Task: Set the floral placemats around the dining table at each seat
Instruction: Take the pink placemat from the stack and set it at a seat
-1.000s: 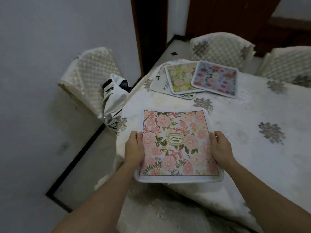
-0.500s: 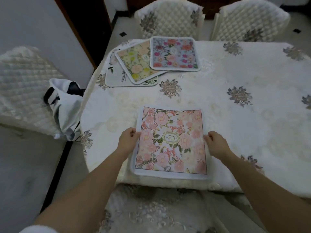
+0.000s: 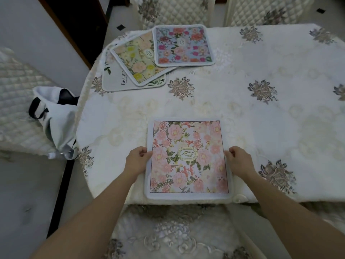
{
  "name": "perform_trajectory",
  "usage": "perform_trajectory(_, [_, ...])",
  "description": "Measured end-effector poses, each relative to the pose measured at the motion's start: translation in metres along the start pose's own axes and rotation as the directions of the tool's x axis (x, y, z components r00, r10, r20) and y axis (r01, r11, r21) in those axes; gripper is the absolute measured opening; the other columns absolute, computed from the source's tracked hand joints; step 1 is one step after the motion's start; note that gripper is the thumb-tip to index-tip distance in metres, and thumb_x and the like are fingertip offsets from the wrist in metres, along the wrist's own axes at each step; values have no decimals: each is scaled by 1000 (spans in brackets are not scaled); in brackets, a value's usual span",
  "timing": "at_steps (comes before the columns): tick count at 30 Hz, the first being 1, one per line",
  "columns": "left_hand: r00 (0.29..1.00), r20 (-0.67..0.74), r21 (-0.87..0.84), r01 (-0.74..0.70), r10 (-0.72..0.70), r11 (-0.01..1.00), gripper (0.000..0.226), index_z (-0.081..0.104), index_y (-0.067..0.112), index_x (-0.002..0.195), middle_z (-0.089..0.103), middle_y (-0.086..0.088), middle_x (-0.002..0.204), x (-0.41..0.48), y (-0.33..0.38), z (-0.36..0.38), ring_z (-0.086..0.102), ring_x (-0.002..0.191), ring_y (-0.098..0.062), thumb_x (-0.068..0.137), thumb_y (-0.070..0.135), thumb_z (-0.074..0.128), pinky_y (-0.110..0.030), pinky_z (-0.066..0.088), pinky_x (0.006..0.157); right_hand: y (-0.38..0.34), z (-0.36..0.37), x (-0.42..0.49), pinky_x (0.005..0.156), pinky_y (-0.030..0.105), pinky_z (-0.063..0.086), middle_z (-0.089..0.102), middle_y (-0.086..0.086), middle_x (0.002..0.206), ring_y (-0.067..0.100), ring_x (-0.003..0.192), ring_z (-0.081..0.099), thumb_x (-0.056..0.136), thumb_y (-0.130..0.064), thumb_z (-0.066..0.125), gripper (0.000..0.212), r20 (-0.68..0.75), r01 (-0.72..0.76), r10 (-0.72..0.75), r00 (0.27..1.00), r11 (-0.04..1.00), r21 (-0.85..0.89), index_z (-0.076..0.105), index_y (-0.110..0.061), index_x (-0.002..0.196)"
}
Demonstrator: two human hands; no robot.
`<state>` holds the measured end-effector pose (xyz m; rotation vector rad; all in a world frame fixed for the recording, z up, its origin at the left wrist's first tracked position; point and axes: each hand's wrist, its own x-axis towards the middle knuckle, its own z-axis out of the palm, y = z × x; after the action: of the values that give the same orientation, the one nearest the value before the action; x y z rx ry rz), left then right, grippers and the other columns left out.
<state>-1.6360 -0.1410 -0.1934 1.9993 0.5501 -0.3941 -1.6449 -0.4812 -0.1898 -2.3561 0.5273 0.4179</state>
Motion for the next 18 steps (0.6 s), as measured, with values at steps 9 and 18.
perform_trajectory(9, [996,-75,116,-44,53,992,15,67,11,84,62,-1,78,-3,5,11,52,71,-15,89,25,69,-21,40,63,7,-7,0,64,31,39,63,7,81,20,71,54,96,-28,54,22,-21,-16,16,1000,1000,20,61,-9,90])
perform_trajectory(18, [993,-117,166,-7,27,986,20,67,10,95,62,1,82,-7,8,17,58,78,-16,88,29,72,-27,42,71,13,-10,2,58,28,34,56,-4,72,10,65,49,96,-30,54,21,-28,-19,21,999,998,53,58,-12,86])
